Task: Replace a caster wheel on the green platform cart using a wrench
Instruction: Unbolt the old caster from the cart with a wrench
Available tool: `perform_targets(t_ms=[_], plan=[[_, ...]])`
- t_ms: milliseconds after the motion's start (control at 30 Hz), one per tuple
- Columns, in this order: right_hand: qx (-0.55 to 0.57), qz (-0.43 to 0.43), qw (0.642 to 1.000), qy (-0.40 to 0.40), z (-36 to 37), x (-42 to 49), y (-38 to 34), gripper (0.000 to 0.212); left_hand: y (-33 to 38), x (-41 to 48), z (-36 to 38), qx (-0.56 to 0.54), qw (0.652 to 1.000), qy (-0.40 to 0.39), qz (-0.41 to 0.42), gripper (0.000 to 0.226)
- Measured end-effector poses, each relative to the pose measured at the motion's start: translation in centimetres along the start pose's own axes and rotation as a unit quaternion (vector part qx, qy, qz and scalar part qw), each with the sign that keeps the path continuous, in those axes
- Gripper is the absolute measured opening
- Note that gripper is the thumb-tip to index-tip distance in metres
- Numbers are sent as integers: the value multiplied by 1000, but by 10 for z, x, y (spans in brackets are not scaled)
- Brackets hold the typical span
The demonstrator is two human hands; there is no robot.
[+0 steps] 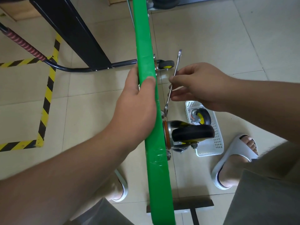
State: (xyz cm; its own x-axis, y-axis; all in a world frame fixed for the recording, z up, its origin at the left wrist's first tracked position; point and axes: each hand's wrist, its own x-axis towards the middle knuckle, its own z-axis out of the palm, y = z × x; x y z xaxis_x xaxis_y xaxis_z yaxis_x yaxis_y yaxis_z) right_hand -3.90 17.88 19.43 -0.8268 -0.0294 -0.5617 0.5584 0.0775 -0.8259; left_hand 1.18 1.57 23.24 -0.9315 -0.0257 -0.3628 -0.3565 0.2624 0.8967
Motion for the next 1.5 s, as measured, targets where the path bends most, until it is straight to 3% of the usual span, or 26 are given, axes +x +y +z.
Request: perform_targets(t_ms=[233, 600, 1133, 1333, 1500], plan=[[-16, 21, 999, -32, 10, 5, 7, 16, -3, 2, -1, -3, 1000, 0, 2, 36], [-7, -26, 998, -62, 17, -9, 7, 25, -4, 3, -3, 7, 1000, 6, 0, 36], [-116, -207, 967, -88, 2, -50, 11, 12, -2, 2, -2, 9, 1000, 15, -7, 37], [-16, -114, 993, -25, 2, -23, -2, 10, 1, 0, -1, 2, 1000, 5, -19, 40], [10, -5, 1000, -9, 0, -2, 5, 22, 2, 0, -2, 8, 1000, 1, -18, 41]])
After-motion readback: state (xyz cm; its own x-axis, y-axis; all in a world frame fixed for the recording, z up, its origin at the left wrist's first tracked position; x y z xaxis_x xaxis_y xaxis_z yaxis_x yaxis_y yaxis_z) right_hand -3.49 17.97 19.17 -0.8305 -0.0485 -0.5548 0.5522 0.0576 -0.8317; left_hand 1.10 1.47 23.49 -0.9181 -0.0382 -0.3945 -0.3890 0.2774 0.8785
